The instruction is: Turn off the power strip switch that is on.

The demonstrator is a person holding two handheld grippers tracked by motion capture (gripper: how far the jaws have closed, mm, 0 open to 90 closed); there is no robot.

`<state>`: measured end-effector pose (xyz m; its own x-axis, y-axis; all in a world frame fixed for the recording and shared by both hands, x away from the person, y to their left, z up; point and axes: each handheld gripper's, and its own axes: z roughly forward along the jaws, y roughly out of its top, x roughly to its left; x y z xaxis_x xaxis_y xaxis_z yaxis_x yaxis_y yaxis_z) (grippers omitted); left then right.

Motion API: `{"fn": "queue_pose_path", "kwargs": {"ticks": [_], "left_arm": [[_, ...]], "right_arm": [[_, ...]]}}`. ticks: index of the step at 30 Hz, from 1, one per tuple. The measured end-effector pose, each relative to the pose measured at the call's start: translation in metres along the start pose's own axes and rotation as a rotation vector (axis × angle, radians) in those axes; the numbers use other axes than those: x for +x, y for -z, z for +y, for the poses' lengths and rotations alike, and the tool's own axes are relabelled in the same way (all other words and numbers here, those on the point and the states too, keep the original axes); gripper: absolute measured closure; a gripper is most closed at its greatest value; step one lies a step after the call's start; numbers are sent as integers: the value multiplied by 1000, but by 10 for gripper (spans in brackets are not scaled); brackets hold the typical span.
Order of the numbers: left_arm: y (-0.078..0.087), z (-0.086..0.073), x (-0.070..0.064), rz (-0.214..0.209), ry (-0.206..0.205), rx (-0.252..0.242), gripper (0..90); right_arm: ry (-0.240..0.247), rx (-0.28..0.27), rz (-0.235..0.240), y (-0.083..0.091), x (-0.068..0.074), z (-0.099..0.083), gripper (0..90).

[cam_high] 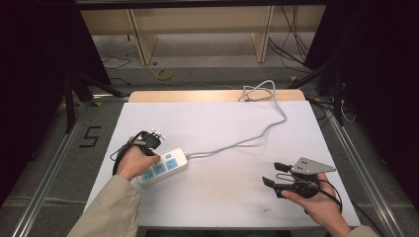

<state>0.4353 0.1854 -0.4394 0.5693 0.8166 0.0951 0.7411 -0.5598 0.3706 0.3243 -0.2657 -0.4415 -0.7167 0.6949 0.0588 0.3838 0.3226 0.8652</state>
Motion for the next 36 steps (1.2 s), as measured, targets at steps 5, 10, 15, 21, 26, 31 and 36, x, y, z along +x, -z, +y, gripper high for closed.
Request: {"fn": "queue_pose_path", "kwargs": {"ticks": [5,10,15,21,26,31,36], "left_arm": [[0,0,0,3,1,2,900],[0,1,0,3,-1,3,900],[0,1,1,0,2,3,900],[0,1,1,2,-2,4,900],[0,1,1,-1,1,2,900],[0,0,2,-6,1,0,900],[0,0,2,-2,-1,1,900]], "right_arm": [[-1,-3,2,0,0,0,318],[-1,-1,3,0,0,0,318],[0,0,1,0,0,0,318],[-1,1,1,0,0,0,318],[-1,0,-2,0,0,0,318],[-1,-4,-2,1,-1,0,318],[-3,-7,-5,1,-1,0,318]]}}
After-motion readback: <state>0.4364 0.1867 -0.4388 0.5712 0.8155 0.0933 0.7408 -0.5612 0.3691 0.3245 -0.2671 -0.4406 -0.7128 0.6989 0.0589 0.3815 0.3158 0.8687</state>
